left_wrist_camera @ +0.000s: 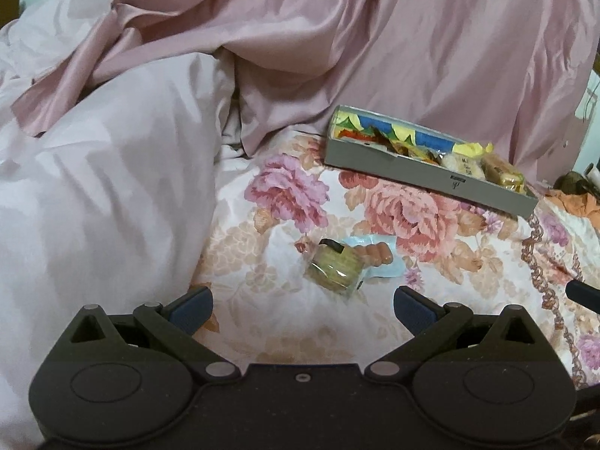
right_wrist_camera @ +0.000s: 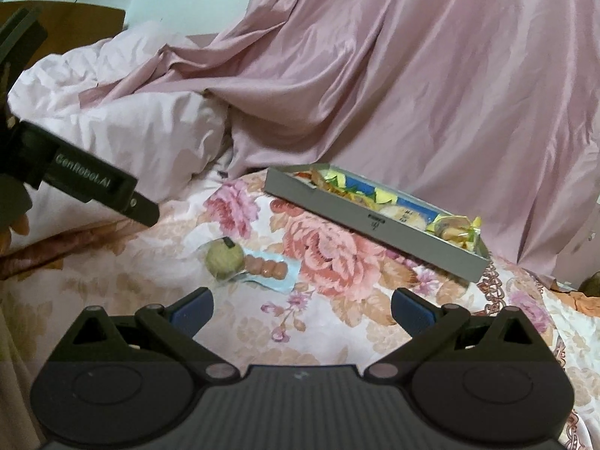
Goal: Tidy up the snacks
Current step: 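Withdraw both tools from the tray toward the rice ball and sausages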
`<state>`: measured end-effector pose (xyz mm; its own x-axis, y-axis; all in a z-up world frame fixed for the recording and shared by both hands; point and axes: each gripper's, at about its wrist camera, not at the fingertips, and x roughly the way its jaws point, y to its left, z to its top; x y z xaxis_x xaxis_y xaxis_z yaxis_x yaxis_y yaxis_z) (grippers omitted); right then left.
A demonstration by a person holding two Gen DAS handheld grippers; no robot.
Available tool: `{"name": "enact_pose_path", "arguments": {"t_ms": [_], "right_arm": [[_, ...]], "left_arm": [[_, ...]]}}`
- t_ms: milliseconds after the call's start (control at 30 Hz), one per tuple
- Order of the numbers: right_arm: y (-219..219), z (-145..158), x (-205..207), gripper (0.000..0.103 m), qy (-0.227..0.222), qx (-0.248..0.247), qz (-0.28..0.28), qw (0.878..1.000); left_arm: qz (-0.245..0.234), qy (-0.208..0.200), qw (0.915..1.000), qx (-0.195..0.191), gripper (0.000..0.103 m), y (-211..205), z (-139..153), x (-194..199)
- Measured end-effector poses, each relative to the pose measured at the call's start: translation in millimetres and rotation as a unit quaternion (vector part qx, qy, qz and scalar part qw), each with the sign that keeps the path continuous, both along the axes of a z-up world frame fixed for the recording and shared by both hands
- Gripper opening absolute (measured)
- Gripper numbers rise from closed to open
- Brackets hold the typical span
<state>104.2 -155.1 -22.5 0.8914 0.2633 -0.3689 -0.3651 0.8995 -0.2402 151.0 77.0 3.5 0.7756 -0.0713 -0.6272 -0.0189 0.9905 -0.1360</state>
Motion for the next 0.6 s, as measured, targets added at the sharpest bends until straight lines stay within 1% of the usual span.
{"name": "enact_pose_path", "arguments": {"t_ms": [67, 233, 433, 600], "right_arm": [[2, -3, 3, 0.103, 0.008, -0.007, 0.003, 1.0], [7, -12, 10, 0.103, 0.025, -0.025, 0.004, 0.999], [13, -16, 20, 0.103, 0.036, -0.042, 0.01, 0.998], [20, -17, 35, 0.103, 0.041, -0.064, 0.032, 0.997]], "left_arm": [[-0.003, 0.005, 1.0, 0.007, 0.102, -2, -2, 8], [-0.014, 0.009, 0.9998, 0.006, 0.102, -6, -3, 27], [-0.038, 0.012, 0.9989, 0.025, 0.102, -15, -6, 50], [-0.053, 0.024, 0.9975, 0.04, 0.102, -17, -15, 67]]}}
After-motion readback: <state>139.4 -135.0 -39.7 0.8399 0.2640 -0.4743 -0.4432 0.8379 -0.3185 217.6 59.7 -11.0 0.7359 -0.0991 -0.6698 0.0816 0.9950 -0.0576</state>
